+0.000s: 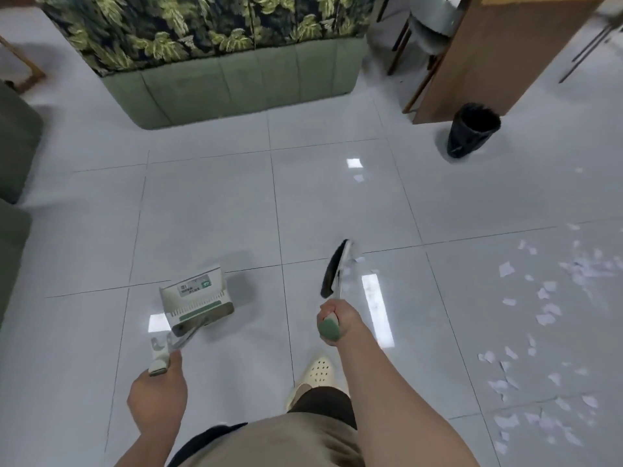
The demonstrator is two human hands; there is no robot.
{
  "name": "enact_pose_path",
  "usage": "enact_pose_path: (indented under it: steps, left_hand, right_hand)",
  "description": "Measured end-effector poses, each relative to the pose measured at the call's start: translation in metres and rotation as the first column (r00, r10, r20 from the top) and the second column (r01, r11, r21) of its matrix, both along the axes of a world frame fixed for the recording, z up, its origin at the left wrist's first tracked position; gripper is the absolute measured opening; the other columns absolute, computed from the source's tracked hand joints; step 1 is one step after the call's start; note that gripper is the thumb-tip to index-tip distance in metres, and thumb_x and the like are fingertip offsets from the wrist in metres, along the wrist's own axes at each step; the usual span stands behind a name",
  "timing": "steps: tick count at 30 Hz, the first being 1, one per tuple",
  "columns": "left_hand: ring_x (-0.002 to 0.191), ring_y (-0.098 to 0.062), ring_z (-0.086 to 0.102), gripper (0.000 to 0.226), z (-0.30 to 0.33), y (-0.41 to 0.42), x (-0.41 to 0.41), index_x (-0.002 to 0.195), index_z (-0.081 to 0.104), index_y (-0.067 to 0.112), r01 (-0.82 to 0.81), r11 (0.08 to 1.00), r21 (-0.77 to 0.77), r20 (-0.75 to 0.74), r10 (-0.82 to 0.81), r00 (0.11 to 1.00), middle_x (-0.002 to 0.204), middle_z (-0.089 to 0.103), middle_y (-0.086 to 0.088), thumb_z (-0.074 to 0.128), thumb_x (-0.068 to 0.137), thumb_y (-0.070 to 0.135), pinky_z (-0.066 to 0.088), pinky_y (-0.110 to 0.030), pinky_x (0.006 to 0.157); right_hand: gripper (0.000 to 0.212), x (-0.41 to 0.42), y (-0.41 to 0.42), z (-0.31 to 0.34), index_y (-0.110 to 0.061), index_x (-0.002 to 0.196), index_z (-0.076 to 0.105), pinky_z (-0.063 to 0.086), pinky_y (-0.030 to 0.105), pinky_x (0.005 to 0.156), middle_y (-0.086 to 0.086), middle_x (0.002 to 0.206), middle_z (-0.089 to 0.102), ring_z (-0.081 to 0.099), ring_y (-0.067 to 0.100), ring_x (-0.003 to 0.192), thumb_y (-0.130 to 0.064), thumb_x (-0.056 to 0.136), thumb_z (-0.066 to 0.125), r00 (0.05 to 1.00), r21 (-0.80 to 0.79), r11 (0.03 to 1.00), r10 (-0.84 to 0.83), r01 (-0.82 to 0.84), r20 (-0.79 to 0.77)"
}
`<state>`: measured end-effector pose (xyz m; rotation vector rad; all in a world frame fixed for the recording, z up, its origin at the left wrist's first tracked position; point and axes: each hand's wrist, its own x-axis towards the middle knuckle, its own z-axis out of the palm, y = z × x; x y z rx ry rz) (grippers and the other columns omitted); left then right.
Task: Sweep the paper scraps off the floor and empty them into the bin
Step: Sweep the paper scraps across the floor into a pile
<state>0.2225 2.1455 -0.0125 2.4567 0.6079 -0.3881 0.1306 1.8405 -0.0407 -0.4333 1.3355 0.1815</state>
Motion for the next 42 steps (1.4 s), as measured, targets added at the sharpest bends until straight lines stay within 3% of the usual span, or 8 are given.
enact_pose_path:
  steps: [3, 6, 8, 13, 18, 21, 32, 42]
  left_hand:
    - [0.064, -0.039, 0.063, 0.065, -0.002, -0.037, 0.017, 0.067, 0.061, -0.005, 0.075, 0.997, -0.022, -0.001, -0.075, 0.997, 0.066, 0.061, -0.021, 0.062, 0.092, 0.055, 0.060, -0.053, 0.064]
    - [0.062, -0.040, 0.063, 0.059, 0.000, -0.073, 0.031, 0.067, 0.058, -0.001, 0.168, 0.984, -0.063, -0.006, -0.169, 0.986, 0.063, 0.059, -0.016, 0.063, 0.093, 0.052, 0.059, -0.051, 0.064]
    - [0.056, -0.039, 0.061, 0.057, 0.002, -0.092, 0.038, 0.063, 0.053, 0.003, 0.236, 0.969, -0.080, -0.005, -0.237, 0.971, 0.056, 0.053, -0.013, 0.063, 0.093, 0.051, 0.057, -0.047, 0.060]
    - [0.059, -0.039, 0.062, 0.067, 0.011, -0.142, 0.049, 0.070, 0.059, 0.001, 0.372, 0.920, -0.125, 0.026, -0.371, 0.928, 0.063, 0.061, -0.016, 0.061, 0.088, 0.066, 0.058, -0.047, 0.054]
    - [0.056, -0.033, 0.054, 0.069, 0.018, -0.189, 0.064, 0.061, 0.053, 0.003, 0.493, 0.841, -0.222, 0.091, -0.485, 0.870, 0.053, 0.055, -0.010, 0.055, 0.094, 0.063, 0.043, -0.035, 0.056]
    - [0.061, -0.033, 0.058, 0.058, 0.013, -0.208, 0.088, 0.066, 0.058, 0.002, 0.520, 0.820, -0.241, 0.071, -0.519, 0.852, 0.060, 0.061, -0.013, 0.060, 0.097, 0.052, 0.042, -0.034, 0.056]
    - [0.062, -0.037, 0.054, 0.055, 0.005, -0.277, 0.273, 0.070, 0.056, -0.004, 0.584, 0.757, -0.294, 0.056, -0.596, 0.801, 0.066, 0.059, -0.020, 0.062, 0.097, 0.044, 0.039, -0.033, 0.054]
    - [0.066, -0.040, 0.058, 0.053, 0.016, -0.365, 0.360, 0.068, 0.058, -0.003, 0.622, 0.734, -0.271, 0.052, -0.634, 0.771, 0.066, 0.060, -0.021, 0.061, 0.096, 0.042, 0.057, -0.051, 0.064]
  right_hand:
    - [0.019, -0.054, -0.051, -0.012, -0.015, 0.076, 0.059, 0.045, 0.024, 0.047, 0.004, 0.047, 0.055, 0.054, 0.019, 0.036, -0.002, 0.063, 0.065, 0.988, -0.093, 0.993, -0.089, 0.078, -0.125]
    - [0.017, -0.095, -0.094, 0.000, -0.009, 0.086, 0.054, 0.046, 0.023, 0.042, 0.011, 0.072, 0.052, 0.052, 0.026, 0.058, 0.002, 0.074, 0.059, 0.960, -0.164, 0.978, -0.167, 0.131, -0.225]
    - [0.010, -0.106, -0.116, 0.006, -0.006, 0.083, 0.046, 0.044, 0.020, 0.037, 0.009, 0.074, 0.044, 0.046, 0.023, 0.061, 0.004, 0.086, 0.048, 0.945, -0.227, 0.959, -0.223, 0.169, -0.239]
    - [0.017, -0.102, -0.129, 0.016, -0.007, 0.078, 0.041, 0.043, 0.024, 0.059, 0.005, 0.076, 0.041, 0.046, 0.016, 0.063, 0.006, 0.089, 0.042, 0.890, -0.194, 0.915, -0.393, 0.354, -0.233]
    - [0.021, -0.080, -0.113, 0.023, -0.008, 0.070, 0.044, 0.040, 0.025, 0.047, 0.005, 0.059, 0.046, 0.044, 0.020, 0.050, 0.008, 0.083, 0.042, 0.893, -0.210, 0.897, -0.424, 0.389, -0.154]
    - [0.024, -0.050, -0.111, 0.026, -0.011, 0.064, 0.045, 0.034, 0.017, 0.034, 0.001, 0.043, 0.044, 0.040, 0.014, 0.032, 0.001, 0.084, 0.047, 0.870, -0.190, 0.864, -0.486, 0.465, -0.082]
    - [0.025, 0.164, -0.140, 0.044, -0.011, 0.071, 0.041, 0.032, 0.014, 0.031, -0.001, 0.051, 0.036, 0.034, 0.008, 0.032, 0.006, 0.089, 0.045, 0.797, 0.002, 0.806, -0.586, 0.593, 0.147]
    - [0.027, 0.266, -0.197, 0.051, -0.015, 0.072, 0.038, 0.035, 0.016, 0.031, -0.003, 0.048, 0.037, 0.037, 0.007, 0.033, 0.004, 0.090, 0.045, 0.877, 0.061, 0.901, -0.433, 0.430, 0.206]
